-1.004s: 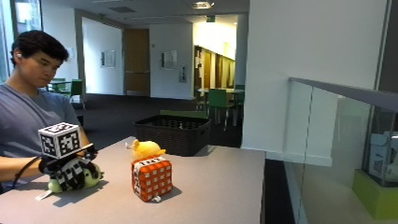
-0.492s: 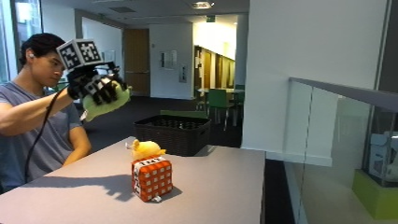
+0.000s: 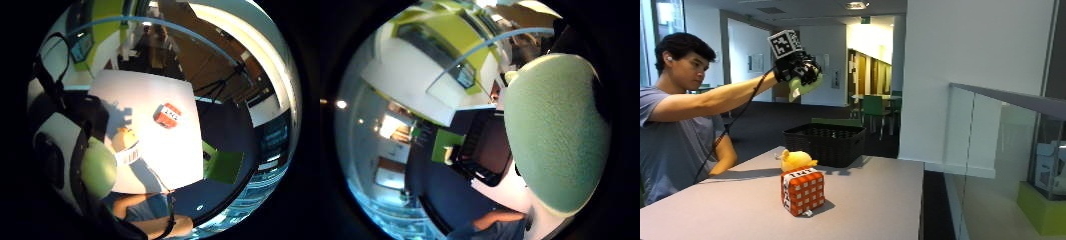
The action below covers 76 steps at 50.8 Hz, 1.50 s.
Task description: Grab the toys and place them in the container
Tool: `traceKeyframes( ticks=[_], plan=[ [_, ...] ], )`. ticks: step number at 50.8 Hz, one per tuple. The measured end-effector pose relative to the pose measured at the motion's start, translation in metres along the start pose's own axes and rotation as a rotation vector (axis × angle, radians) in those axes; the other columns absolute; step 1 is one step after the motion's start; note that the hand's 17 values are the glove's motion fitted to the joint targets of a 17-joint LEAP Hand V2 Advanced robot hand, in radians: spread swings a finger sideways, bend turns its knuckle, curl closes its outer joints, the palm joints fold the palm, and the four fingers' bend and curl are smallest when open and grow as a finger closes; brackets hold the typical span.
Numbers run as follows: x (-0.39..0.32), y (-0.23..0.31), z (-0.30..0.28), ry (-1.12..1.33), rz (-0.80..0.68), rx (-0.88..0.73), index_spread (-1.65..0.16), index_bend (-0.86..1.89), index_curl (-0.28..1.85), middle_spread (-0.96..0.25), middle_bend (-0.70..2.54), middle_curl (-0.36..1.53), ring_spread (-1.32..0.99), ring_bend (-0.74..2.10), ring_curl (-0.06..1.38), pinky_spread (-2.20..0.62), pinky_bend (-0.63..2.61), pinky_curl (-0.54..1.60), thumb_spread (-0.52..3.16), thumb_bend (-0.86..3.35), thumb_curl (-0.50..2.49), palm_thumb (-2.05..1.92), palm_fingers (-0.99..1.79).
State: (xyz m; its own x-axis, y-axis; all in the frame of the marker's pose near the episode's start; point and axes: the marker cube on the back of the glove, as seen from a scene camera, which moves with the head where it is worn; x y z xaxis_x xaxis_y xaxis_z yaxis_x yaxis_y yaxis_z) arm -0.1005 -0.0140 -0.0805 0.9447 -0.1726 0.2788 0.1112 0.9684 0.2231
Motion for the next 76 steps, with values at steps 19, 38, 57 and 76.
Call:
traceKeyframes(
  ticks=[19, 38, 57, 76],
  plan=[
    [-0.13, -0.048, 0.072, -0.068, -0.142, -0.071, -0.38, 0.15, 0.05, -0.52, 0.5, 0.77, -0.43, 1.21, 0.54, -0.42, 1.1, 0.45, 0.77, 0.11, 0.93, 0.72, 1.0],
    [-0.134, -0.045, 0.127, -0.025, -0.201, -0.232, -0.37, 0.11, 0.02, -0.49, 0.33, 0.78, -0.42, 1.18, 0.52, -0.43, 1.13, 0.45, 0.94, -0.03, 0.87, 0.53, 0.95],
    [-0.116, -0.047, 0.09, -0.079, -0.306, -0.142, -0.36, 0.3, 0.19, 0.0, 0.16, 0.58, -0.06, 0.65, 0.32, -0.07, 1.3, 0.44, 0.9, -0.14, 0.4, -0.19, 0.01],
    [-0.041, -0.046, 0.051, 0.235, -0.064, -0.064, -0.35, 0.19, 0.27, -0.01, 0.16, 0.48, 0.0, 0.46, 0.26, 0.05, 1.21, 0.37, 0.94, -0.11, 0.25, -0.14, -0.09]
  ],
)
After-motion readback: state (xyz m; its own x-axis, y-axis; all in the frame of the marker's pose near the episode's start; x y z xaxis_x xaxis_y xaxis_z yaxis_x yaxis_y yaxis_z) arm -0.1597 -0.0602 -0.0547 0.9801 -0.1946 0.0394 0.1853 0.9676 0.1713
